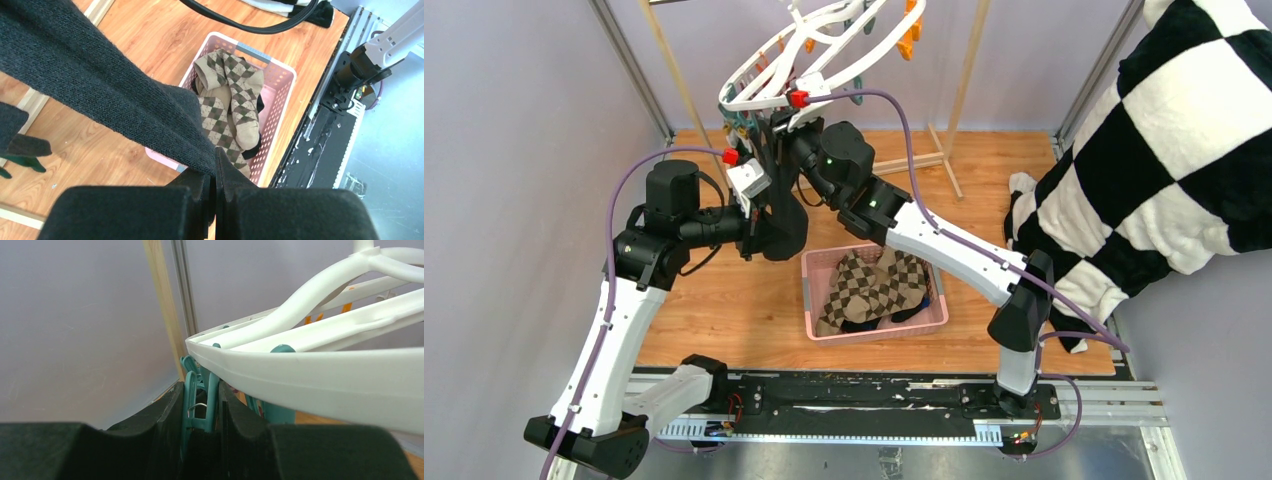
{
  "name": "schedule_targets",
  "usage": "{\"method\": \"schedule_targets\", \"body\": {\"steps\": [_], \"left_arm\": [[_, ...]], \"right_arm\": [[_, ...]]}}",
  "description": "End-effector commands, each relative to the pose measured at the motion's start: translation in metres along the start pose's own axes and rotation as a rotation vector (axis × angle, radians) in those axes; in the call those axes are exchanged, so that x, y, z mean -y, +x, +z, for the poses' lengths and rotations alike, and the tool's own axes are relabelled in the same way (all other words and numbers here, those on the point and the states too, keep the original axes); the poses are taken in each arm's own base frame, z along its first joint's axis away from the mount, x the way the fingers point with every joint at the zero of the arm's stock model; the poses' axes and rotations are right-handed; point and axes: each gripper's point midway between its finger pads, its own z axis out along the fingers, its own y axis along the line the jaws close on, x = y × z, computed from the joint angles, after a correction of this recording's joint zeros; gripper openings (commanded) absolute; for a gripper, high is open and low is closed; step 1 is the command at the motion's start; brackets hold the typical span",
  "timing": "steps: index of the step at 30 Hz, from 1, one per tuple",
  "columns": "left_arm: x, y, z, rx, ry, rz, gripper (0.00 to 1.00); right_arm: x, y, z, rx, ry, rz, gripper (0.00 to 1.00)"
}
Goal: Remove the socks clipped to the hanger
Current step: Remove the sock from the hanger.
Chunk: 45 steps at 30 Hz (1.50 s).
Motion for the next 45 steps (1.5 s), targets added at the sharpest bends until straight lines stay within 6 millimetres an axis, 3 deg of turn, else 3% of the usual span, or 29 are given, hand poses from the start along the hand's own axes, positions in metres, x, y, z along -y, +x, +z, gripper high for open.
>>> {"method": "schedule_targets", "body": {"steps": [1, 4, 10, 21, 22, 26, 29, 35, 41, 45], "left_arm": [[0.003, 0.002, -0.003, -0.01, -0.005, 0.015, 0.0], [0.002, 0.003, -0.003, -0.017, -0.009, 0.019, 0.0], [0.002, 0.0, -0.004, -0.012, -0.016, 0.025, 0.0], [-0.002, -0.011, -0.006, 0.002, -0.038, 0.042, 0.0], [-0.001, -0.011, -0.007, 0.004, -0.037, 0.044, 0.0], [0.0, -0.012, -0.007, 0.006, -0.03, 0.038, 0.0], [0.002, -0.013, -0.006, 0.008, -0.016, 0.034, 0.0], [0.011, -0.012, -0.006, 0.014, 0.029, 0.03, 0.0], [0.011, -0.006, -0.004, 0.005, 0.034, 0.021, 0.0], [0.01, -0.006, -0.002, -0.001, 0.039, 0.013, 0.0]], "right_arm": [[0.016, -0.036, -0.003, 0.08, 0.02, 0.075, 0.09], [0.019, -0.041, -0.008, 0.094, 0.01, 0.11, 0.0], [0.02, -0.051, -0.017, 0.121, -0.109, 0.257, 0.0], [0.01, -0.058, -0.032, 0.11, -0.193, 0.305, 0.0], [0.009, -0.059, -0.034, 0.109, -0.198, 0.31, 0.04], [0.01, -0.059, -0.038, 0.098, -0.198, 0.315, 0.38], [0.013, -0.054, -0.04, 0.084, -0.177, 0.308, 0.51], [0.015, -0.039, -0.037, 0.03, -0.157, 0.282, 0.63], [0.018, -0.026, -0.036, -0.019, -0.129, 0.27, 0.65], [0.01, -0.022, -0.034, -0.026, -0.114, 0.234, 0.7]]}}
